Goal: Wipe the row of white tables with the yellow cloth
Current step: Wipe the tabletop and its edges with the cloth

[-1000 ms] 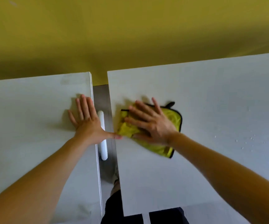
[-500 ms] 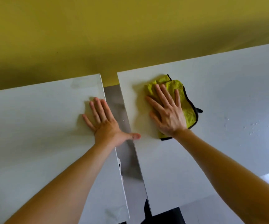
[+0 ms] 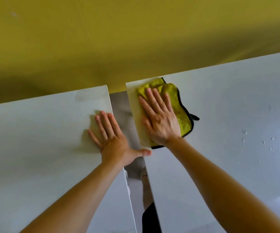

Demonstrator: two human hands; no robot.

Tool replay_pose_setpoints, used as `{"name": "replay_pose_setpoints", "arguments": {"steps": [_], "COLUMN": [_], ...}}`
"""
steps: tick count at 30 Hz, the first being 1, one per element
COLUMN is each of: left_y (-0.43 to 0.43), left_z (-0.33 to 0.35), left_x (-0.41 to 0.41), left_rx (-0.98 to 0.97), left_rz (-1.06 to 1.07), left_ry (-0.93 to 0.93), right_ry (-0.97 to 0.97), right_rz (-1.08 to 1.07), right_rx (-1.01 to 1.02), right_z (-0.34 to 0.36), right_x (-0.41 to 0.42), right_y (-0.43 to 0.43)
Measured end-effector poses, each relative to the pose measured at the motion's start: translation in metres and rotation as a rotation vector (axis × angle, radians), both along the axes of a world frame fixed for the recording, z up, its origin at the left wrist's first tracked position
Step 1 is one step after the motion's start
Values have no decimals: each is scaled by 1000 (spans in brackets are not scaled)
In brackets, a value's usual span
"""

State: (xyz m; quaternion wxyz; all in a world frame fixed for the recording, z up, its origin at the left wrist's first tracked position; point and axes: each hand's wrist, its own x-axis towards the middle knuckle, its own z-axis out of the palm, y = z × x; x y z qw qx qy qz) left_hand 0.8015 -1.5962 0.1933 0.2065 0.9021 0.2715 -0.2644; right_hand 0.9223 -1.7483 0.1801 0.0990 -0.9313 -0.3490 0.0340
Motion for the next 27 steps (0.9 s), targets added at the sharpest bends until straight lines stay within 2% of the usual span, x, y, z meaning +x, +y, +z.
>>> {"name": "replay_pose_setpoints", "arguments": {"steps": [2, 3, 4, 5, 7, 8, 9, 10, 13, 15, 16, 19, 20, 21, 24, 27], "left_y": [0, 0, 0, 0, 0, 0, 0, 0, 1, 1, 1, 0, 0, -1, -2, -2], "left_z": [1, 1, 1, 2, 4, 4, 5, 5, 7, 7, 7, 7, 7, 6, 7, 6], "left_x": [0, 0, 0, 1, 2, 2, 1, 2, 3, 2, 2, 3, 4, 4, 4, 5], "left_rx": [-8, -11, -10, -13, -21, -21, -21, -22, -18, -23, -27, -26, -28, -28, -4, 16], "left_rz": [-7, -8, -9, -12, -16, -18, -19, -17, -7, 2, 4, -3, -5, -5, 5, 1], "left_ry": [18, 25, 31, 40, 51, 54, 58, 61, 67, 56, 53, 52, 56, 60, 60, 48], "right_ry": [1, -18, -38, -55, -66, -68, -72, -65, -9, -43, -57, -53, -48, -55, -31, -28], "right_rz": [323, 372, 322, 176, -259, -402, -438, -362, 133, 289, 239, -269, -345, -328, -78, -18], "right_rx": [-50, -79, -83, -61, -29, -23, -10, 8, -17, -32, -28, -8, -1, 3, 25, 29], "right_z": [2, 0, -2, -3, -1, -1, -2, -1, 5, 2, 0, 0, 1, 0, 2, 5], "right_x": [15, 33, 53, 70, 80, 72, 58, 42, 13, 36, 53, 84, 80, 70, 45, 40], "right_y": [-14, -24, -34, -44, -46, -32, -11, 11, 44, 28, 16, -8, 0, 13, 53, 51]}}
